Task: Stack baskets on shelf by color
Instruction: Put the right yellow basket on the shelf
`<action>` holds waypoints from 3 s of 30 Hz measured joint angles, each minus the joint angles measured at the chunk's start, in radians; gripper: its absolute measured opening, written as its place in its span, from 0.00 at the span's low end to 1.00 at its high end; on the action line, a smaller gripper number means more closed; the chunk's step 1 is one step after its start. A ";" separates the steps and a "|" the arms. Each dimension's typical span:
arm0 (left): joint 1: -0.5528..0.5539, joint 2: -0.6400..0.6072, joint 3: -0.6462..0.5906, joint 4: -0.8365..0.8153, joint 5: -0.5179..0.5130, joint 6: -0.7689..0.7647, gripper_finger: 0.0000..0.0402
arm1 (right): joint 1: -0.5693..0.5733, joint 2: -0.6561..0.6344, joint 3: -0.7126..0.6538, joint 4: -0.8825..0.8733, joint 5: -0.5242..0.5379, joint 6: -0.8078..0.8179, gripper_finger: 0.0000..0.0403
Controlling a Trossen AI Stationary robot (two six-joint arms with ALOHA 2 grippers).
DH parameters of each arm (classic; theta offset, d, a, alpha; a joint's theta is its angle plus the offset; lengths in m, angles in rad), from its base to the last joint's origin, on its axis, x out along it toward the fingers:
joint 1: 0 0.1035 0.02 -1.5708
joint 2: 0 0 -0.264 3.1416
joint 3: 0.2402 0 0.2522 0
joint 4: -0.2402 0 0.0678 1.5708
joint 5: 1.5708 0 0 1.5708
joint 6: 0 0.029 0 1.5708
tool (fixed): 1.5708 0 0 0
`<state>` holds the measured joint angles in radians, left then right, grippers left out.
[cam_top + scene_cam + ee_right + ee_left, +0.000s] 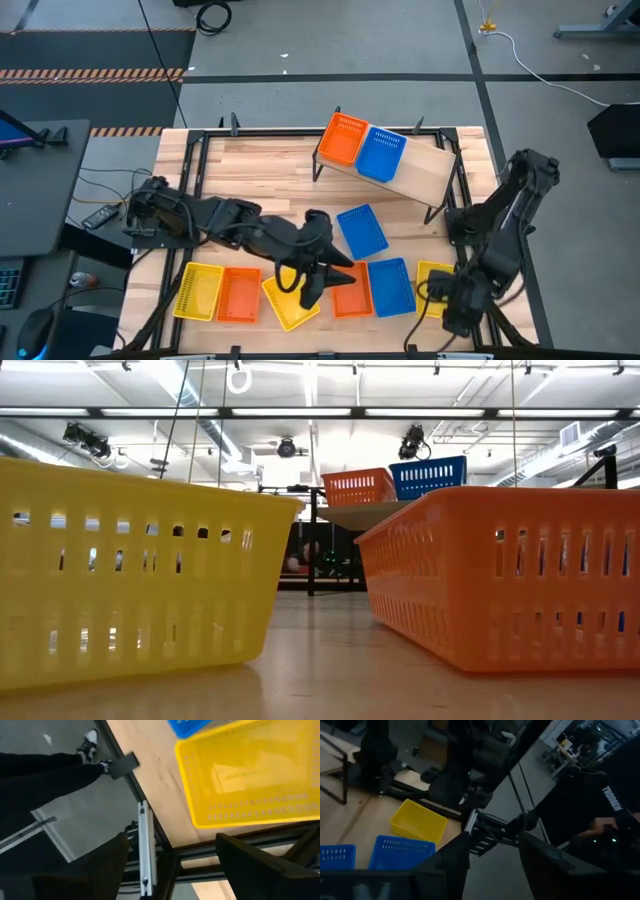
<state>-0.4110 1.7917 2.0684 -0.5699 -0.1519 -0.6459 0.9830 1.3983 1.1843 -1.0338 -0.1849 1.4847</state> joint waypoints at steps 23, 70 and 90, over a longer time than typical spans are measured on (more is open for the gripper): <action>-0.049 -0.002 0.000 0.036 0.086 -0.025 0.43 | 0.155 0.172 -0.001 0.089 0.125 0.057 0.72; -0.021 0.003 0.000 0.065 -0.118 -0.145 0.43 | 0.178 0.158 -0.231 0.244 0.159 -0.176 0.02; 0.017 0.002 0.001 0.186 -0.162 -0.077 0.43 | -0.193 -0.060 0.363 -0.541 0.475 -0.362 0.01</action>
<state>-0.3943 1.7935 2.0689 -0.3841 -0.3140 -0.7233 0.7897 1.3385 1.5472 -1.5745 0.2903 1.1231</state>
